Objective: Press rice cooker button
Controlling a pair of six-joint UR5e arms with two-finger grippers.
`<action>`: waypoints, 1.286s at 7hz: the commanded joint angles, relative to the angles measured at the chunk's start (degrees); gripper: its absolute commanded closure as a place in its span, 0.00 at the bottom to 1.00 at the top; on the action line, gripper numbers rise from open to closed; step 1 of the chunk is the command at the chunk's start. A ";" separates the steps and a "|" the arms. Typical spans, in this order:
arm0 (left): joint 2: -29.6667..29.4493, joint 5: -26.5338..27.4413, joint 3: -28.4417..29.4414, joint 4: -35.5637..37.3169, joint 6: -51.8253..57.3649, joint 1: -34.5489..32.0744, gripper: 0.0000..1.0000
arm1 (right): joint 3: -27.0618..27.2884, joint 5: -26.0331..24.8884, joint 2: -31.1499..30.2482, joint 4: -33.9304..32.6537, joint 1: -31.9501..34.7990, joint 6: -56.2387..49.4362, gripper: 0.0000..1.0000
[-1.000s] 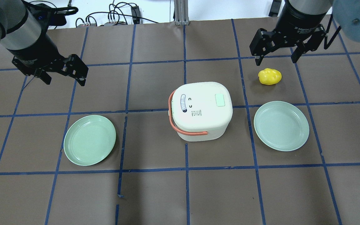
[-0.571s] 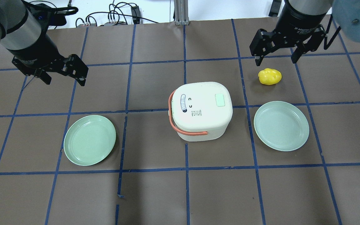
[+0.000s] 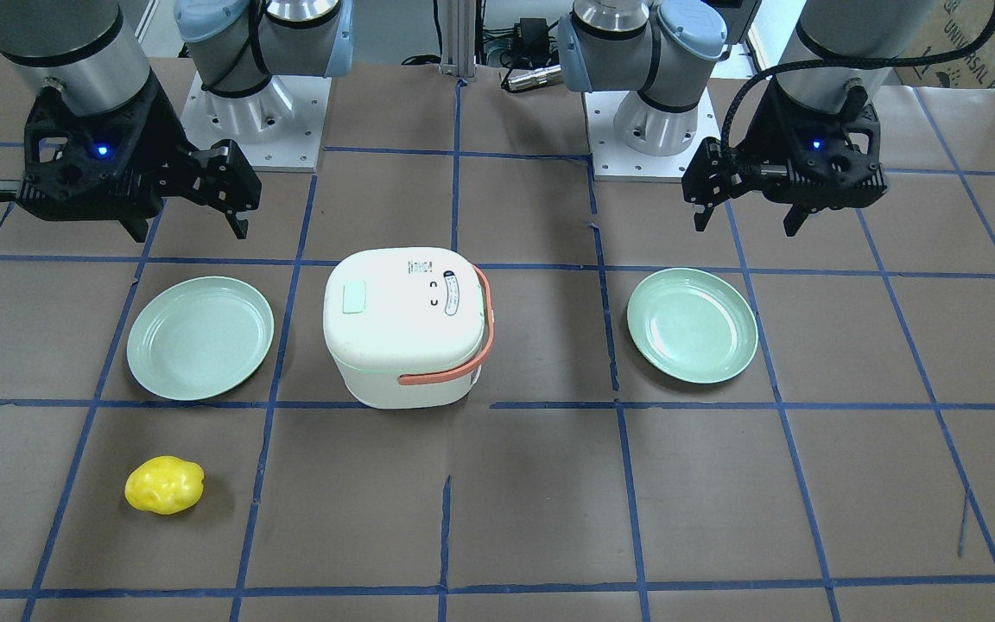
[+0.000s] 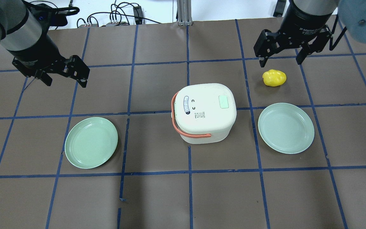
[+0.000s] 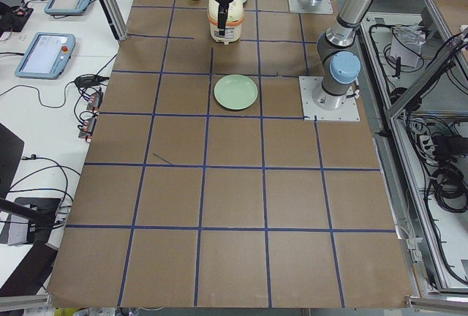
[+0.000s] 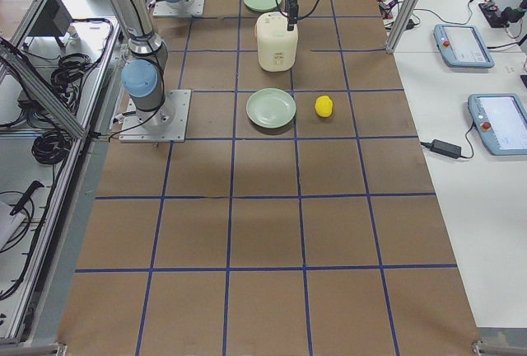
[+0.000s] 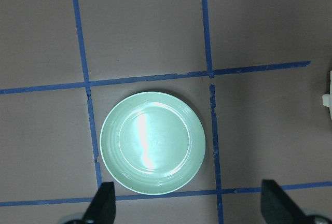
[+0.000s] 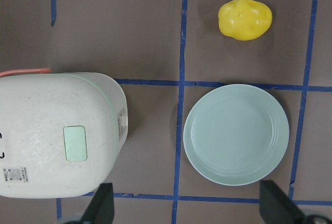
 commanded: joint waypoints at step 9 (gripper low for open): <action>0.00 -0.01 0.00 0.00 0.00 0.00 0.00 | 0.35 1.21 -0.33 0.98 0.01 0.09 0.63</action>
